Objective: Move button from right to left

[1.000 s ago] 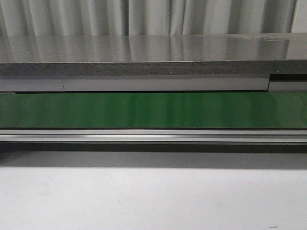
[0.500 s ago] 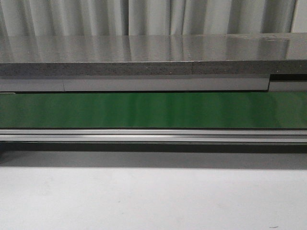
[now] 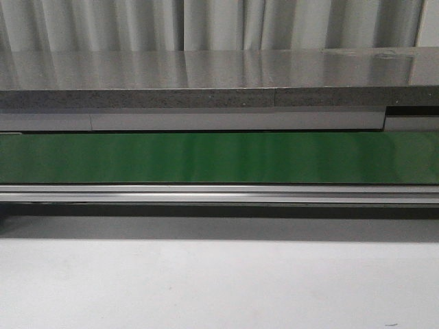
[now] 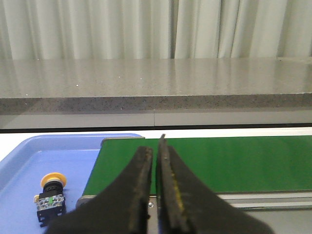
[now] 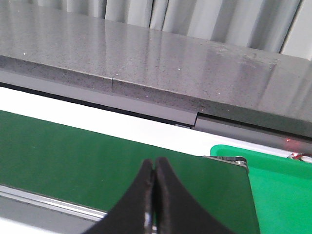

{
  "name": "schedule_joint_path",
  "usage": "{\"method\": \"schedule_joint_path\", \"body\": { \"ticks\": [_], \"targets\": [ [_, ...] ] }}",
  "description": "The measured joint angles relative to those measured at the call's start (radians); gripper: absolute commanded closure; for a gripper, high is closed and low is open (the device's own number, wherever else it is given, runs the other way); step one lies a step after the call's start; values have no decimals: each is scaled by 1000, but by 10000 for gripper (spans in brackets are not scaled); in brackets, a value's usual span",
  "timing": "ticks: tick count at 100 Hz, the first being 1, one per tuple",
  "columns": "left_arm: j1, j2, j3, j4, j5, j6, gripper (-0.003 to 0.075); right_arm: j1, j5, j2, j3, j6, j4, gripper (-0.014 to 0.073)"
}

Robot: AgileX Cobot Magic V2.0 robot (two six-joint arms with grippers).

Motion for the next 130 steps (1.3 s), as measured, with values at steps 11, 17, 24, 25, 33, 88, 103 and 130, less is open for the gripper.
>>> {"method": "schedule_joint_path", "body": {
  "ticks": [11, 17, 24, 25, 33, 88, 103, 130],
  "targets": [
    [0, 0, 1, 2, -18, 0, 715, 0, 0, 0, 0, 0, 0, 662],
    [0, 0, 1, 2, -23, 0, 715, 0, 0, 0, 0, 0, 0, 662],
    [0, 0, 1, 2, -38, 0, 715, 0, 0, 0, 0, 0, 0, 662],
    [0, 0, 1, 2, -38, 0, 715, 0, 0, 0, 0, 0, 0, 662],
    [0, 0, 1, 2, -38, 0, 715, 0, 0, 0, 0, 0, 0, 662],
    [0, 0, 1, 4, -38, 0, 715, 0, 0, 0, 0, 0, 0, 662],
    [0, 0, 1, 4, -38, 0, 715, 0, 0, 0, 0, 0, 0, 662],
    [0, 0, 1, 4, -38, 0, 715, 0, 0, 0, 0, 0, 0, 662]
  ]
}}
